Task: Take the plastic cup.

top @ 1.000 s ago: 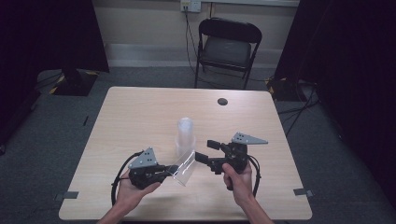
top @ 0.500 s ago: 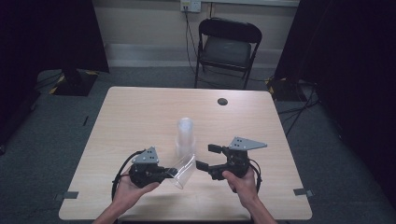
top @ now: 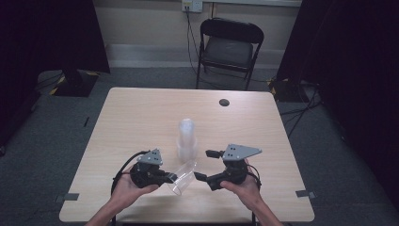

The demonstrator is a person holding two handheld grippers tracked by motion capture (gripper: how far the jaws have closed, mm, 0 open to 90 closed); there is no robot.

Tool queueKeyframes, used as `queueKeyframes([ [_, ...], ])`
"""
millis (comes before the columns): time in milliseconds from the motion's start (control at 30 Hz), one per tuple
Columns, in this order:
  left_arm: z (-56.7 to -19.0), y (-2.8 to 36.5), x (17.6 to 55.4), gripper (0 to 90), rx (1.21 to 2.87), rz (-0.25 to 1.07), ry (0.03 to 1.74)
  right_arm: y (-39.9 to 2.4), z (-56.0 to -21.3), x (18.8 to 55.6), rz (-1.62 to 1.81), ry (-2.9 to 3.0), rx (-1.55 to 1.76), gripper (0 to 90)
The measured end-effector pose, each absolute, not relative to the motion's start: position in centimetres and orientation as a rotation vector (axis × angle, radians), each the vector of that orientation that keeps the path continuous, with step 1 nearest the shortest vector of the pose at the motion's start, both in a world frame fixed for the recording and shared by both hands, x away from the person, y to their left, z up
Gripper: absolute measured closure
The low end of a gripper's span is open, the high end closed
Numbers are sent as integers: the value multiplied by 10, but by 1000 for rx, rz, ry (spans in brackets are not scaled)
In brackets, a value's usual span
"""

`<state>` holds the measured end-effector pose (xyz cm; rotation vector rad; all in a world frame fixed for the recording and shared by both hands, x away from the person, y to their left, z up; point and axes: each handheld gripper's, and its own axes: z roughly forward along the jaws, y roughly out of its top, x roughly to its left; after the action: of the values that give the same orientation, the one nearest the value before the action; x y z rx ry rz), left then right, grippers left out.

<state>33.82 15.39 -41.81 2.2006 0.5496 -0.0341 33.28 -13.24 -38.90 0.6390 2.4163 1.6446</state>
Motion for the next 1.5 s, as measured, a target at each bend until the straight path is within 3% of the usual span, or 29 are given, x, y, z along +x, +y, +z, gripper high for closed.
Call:
queueKeyframes([
  [333,-419,149,345,865,2257,-164,561,-120,-397,324,1480,2530,430,155],
  [600,-413,144,350,864,2332,-190,520,-107,-400,314,1340,2556,252,152],
  [867,-413,140,351,864,2293,-267,544,-95,-407,304,1198,2549,108,148],
  [1500,-406,125,356,867,2318,-248,533,-80,-418,296,1038,2491,7,154],
])
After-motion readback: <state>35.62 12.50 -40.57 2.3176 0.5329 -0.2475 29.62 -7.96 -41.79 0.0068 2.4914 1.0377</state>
